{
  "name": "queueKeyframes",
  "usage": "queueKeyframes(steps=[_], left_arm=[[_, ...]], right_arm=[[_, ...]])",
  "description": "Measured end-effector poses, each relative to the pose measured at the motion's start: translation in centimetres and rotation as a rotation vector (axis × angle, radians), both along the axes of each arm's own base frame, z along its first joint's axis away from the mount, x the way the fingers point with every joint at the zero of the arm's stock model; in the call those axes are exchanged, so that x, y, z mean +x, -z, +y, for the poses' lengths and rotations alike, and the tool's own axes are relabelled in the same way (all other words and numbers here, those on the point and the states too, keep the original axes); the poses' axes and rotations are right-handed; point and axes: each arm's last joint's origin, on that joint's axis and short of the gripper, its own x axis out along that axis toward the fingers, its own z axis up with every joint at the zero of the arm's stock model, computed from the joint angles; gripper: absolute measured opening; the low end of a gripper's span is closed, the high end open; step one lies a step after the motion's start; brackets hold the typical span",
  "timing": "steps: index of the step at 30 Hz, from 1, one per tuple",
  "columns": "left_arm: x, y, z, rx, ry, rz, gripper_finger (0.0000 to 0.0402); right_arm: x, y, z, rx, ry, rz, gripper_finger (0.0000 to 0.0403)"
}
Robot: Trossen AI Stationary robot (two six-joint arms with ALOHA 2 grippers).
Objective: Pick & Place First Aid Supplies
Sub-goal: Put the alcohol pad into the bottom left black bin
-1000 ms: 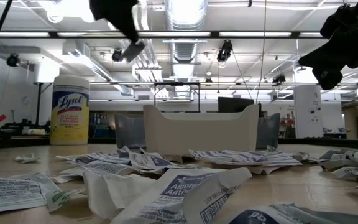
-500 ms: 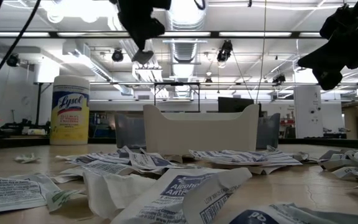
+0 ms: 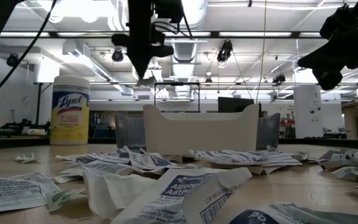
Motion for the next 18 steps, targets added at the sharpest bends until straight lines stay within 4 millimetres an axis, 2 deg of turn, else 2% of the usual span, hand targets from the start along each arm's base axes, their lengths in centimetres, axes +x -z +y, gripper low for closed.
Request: queueKeyframes(steps=[4,8,12,18], left_arm=[[0.0,0.6,2.3,-0.109,-0.05,-0.084,0.0],[0.4,1.6,3.5,-0.183,-0.067,-0.118,0.0],[1.2,2.9,3.8,-0.203,-0.063,-0.124,0.0],[1.8,6.2,3.1,-0.245,-0.058,-0.084,0.0]], right_arm=[[0.0,0.0,0.0,0.0,0.0,0.0,0.0008],[0.0,0.0,0.0,0.0,0.0,0.0,0.0008],[0.0,0.0,0.0,0.0,0.0,0.0,0.0008],[0.0,0.1,0.0,0.001,0.0,0.006,0.0008]])
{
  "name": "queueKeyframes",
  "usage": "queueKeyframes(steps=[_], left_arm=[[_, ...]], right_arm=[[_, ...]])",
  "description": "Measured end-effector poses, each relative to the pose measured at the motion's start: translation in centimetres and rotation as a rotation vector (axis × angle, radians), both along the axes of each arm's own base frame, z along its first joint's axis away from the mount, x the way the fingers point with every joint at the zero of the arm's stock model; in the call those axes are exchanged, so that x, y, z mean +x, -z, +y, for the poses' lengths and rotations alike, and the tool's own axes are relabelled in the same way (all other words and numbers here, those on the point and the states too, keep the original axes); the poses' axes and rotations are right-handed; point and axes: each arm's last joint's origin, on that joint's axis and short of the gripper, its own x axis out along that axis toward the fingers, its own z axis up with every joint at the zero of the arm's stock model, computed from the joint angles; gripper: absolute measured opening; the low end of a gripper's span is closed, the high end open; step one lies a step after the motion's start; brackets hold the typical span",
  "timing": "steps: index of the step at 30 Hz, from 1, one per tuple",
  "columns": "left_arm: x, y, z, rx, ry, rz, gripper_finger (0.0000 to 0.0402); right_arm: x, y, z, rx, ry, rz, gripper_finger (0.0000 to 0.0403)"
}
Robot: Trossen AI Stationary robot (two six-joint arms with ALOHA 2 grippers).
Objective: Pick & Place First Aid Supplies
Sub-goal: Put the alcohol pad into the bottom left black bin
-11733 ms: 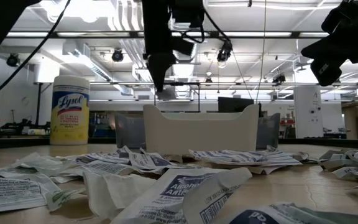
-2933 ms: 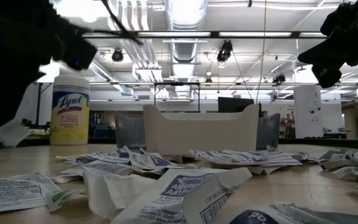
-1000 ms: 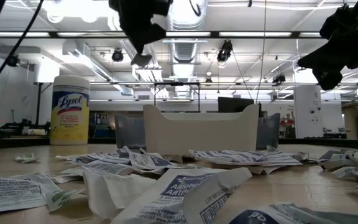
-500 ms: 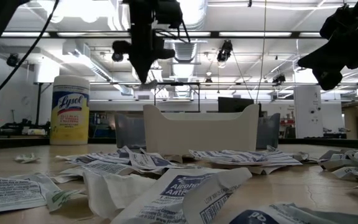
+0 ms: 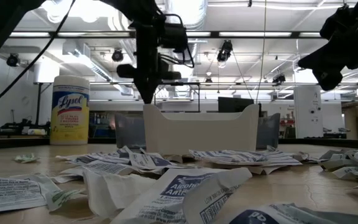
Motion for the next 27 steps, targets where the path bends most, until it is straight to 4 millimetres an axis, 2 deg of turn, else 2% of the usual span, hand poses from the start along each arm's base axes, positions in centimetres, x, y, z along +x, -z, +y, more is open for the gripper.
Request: queueKeyframes(steps=[10,15,27], left_arm=[[0.2,4.4,-1.9,-0.016,-0.01,-0.003,0.0],[0.2,6.0,-2.2,-0.022,-0.021,-0.027,0.0],[-0.1,6.6,-2.3,-0.032,-0.033,-0.014,0.0]], right_arm=[[0.0,0.2,0.0,-0.001,0.0,0.017,0.0008],[0.0,0.2,0.0,-0.001,0.0,0.017,0.0008],[0.0,0.2,0.0,-0.001,0.001,0.017,0.0008]])
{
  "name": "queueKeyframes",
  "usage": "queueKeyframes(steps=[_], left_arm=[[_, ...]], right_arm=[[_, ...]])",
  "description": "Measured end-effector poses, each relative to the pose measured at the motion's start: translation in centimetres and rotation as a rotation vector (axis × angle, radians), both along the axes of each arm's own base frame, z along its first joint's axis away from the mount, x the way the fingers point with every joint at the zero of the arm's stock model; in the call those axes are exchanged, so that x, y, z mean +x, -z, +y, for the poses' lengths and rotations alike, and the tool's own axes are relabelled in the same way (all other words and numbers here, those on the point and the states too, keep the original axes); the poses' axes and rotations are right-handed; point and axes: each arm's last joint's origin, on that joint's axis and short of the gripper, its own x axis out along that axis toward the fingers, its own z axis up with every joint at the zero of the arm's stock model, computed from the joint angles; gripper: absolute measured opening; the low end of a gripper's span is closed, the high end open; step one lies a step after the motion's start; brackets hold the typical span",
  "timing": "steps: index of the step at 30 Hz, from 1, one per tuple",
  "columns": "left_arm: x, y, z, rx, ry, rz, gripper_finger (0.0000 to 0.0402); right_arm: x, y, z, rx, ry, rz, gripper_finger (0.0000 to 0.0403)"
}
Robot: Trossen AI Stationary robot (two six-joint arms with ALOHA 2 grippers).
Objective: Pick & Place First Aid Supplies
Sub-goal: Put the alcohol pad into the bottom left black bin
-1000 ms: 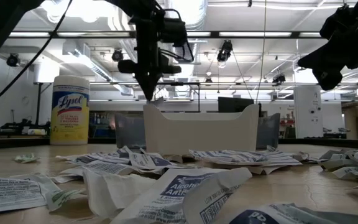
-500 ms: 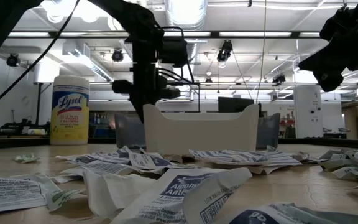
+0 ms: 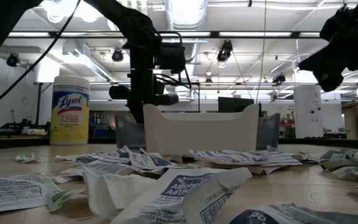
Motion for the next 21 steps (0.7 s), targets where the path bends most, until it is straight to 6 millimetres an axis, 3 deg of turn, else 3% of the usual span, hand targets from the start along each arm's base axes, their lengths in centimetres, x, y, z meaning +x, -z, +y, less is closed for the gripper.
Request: queueKeyframes(steps=[7,16,21], left_arm=[[0.1,0.0,0.0,0.002,-0.001,-0.006,0.0015],[0.0,-0.1,0.0,-0.007,0.041,0.001,0.0106],[0.1,-2.2,-0.5,-0.08,0.077,-0.044,0.0126]], right_arm=[[0.0,0.0,0.0,0.0,0.0,0.0,0.0008],[0.0,0.0,0.0,0.0,0.0,-0.001,0.0008],[0.0,0.0,0.0,0.0,-0.001,-0.001,0.0008]])
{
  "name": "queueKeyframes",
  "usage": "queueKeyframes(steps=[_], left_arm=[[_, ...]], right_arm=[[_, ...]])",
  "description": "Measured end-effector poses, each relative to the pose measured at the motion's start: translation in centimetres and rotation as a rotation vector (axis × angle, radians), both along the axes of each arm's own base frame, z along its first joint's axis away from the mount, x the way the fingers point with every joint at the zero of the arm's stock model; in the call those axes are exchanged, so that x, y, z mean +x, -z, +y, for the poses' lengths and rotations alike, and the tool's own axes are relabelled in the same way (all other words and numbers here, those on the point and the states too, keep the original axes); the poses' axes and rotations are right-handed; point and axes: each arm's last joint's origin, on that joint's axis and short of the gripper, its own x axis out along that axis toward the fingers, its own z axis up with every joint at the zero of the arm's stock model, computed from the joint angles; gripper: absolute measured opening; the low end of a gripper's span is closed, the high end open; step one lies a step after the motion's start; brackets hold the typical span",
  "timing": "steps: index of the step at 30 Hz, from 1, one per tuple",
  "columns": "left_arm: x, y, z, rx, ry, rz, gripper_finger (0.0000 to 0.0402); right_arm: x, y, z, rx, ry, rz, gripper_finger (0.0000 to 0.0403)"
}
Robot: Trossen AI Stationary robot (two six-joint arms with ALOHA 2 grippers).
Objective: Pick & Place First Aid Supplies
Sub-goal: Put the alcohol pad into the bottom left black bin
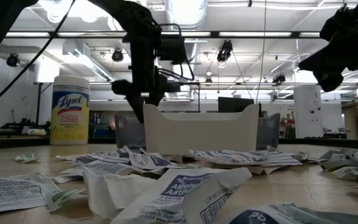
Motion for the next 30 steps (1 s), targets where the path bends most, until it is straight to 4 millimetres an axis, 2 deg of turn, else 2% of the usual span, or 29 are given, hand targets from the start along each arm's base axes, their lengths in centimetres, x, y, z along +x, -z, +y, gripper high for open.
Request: queueKeyframes(steps=[7,15,24,30], left_arm=[[1.0,-3.3,-2.6,-0.076,0.057,-0.075,0.0126],[2.0,-5.6,-8.5,-0.108,0.099,-0.131,0.0126],[1.9,-5.9,-16.6,-0.181,0.07,-0.166,0.0126],[1.0,-5.8,-21.1,-0.238,-0.015,-0.184,0.0126]], right_arm=[[0.0,0.0,0.0,0.0,0.0,0.0,0.0008],[0.0,0.0,0.0,0.001,-0.001,0.0,0.0008],[0.0,0.0,0.0,0.0,-0.002,0.0,0.0008],[0.0,0.0,0.0,0.0,-0.002,0.0,0.0008]])
